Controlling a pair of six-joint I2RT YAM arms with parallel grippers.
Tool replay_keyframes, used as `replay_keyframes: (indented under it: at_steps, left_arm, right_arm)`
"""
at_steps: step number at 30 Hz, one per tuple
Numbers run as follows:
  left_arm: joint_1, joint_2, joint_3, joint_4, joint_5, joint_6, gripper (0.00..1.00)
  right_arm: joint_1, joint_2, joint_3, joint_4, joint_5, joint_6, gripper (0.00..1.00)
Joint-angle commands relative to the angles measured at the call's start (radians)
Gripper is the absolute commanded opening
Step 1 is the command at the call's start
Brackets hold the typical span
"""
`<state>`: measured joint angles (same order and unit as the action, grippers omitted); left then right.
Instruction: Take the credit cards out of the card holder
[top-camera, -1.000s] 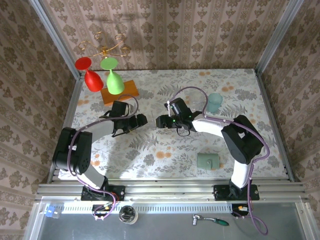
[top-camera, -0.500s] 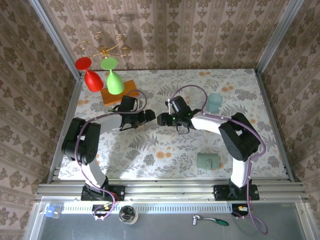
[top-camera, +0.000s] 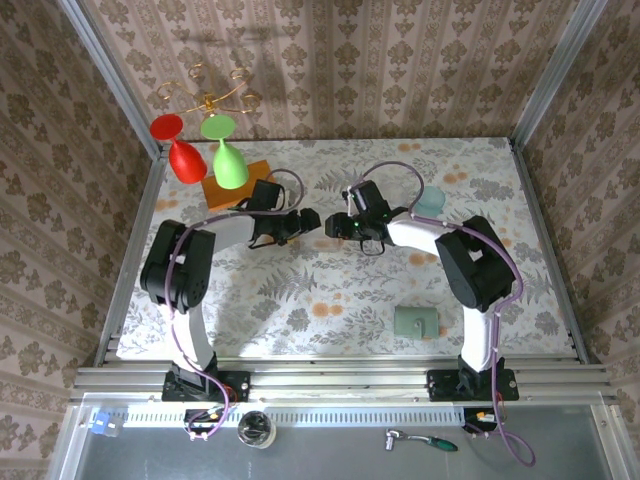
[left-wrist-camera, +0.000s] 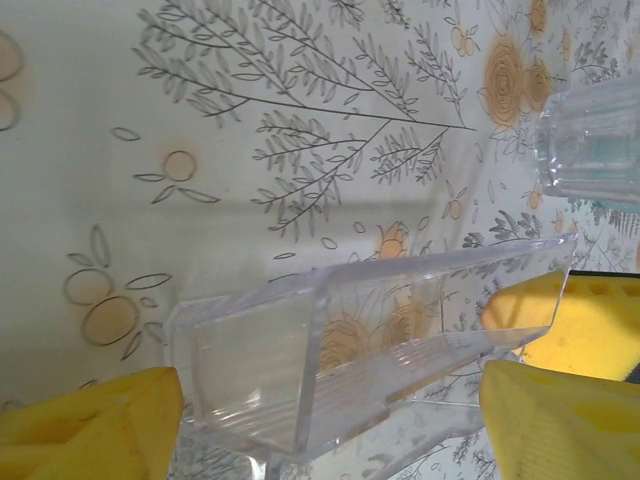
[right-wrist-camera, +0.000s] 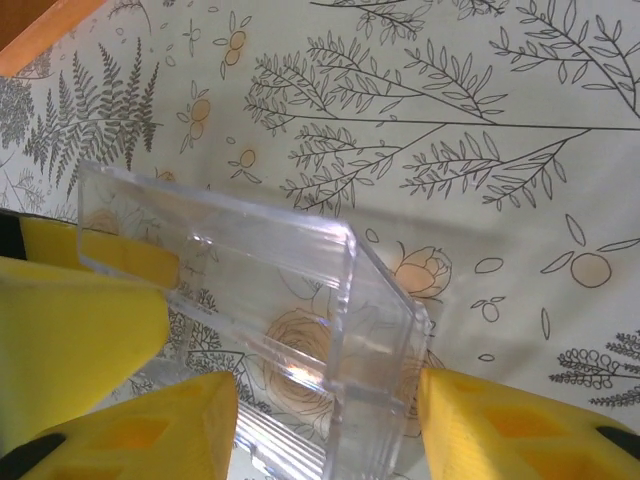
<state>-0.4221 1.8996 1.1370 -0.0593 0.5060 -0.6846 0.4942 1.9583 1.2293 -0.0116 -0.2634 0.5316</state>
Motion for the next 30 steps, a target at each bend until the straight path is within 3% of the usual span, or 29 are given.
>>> replay_keyframes:
  at_steps: [1, 19, 30]
  left_arm:
    - [-0.010, 0.033, 0.052, 0.003, 0.041, -0.020, 0.77]
    - [-0.009, 0.156, 0.220, -0.051, 0.065, -0.027, 0.74]
    - [0.002, 0.095, 0.154, -0.048, 0.029, -0.026, 0.78]
  right_arm:
    - [-0.015, 0.027, 0.040, -0.020, -0.034, 0.006, 0.47]
    - [-0.075, 0.107, 0.159, -0.057, -0.085, -0.004, 0.42]
    - [-0.077, 0.025, 0.157, -0.116, -0.051, -0.023, 0.47]
